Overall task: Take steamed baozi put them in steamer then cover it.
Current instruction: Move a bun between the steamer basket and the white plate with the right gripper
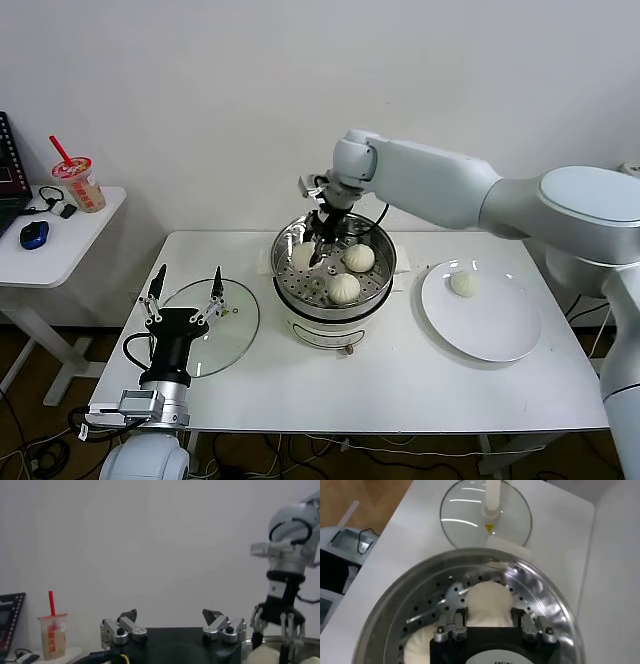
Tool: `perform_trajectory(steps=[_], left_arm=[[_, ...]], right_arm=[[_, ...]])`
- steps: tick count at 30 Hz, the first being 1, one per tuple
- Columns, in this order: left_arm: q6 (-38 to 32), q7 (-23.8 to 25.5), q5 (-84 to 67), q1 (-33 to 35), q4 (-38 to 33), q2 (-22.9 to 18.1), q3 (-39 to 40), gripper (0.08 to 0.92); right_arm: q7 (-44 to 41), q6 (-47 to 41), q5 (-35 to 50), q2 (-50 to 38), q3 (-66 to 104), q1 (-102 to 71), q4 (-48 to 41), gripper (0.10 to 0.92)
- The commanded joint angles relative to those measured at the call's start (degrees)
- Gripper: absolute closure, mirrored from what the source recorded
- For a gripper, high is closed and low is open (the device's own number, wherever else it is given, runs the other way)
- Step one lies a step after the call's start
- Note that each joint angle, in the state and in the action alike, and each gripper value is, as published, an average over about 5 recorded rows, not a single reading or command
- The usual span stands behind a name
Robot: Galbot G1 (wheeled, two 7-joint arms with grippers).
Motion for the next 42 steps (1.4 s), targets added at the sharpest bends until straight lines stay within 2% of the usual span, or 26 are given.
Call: perform_trajectory(steps=[1, 13, 26, 33, 42], left_arm=[[0.2, 0.0, 0.1, 0.0, 0.1, 0.1, -0.1, 0.177], [0.5, -0.1, 1.1, 0.0, 0.1, 0.2, 0.4, 0.177], [0.7, -0.2, 1.3, 0.4, 0.0, 0.3, 0.5, 0.177], [0.9, -0.6, 1.7, 0.6, -0.2, 0.0, 0.7, 0.177], [0.9, -1.0, 2.1, 0.9, -0.1, -0.1, 0.7, 0.177]], right_arm=[[-0.7, 0.4, 2.3, -9.1, -2.7, 8.3, 3.9, 0.44], [-1.7, 2.3, -0.6, -25.6, -5.7, 10.5, 7.9, 0.44], [-1.6, 2.1, -12.5, -40.0, 2.6, -6.0, 11.1, 0.443], [-0.7, 1.7, -17.1, -41.5, 10.2, -16.5, 12.0, 0.448], [0.0, 1.6, -20.5, -36.2, 15.6, -23.3, 6.8, 0.446]])
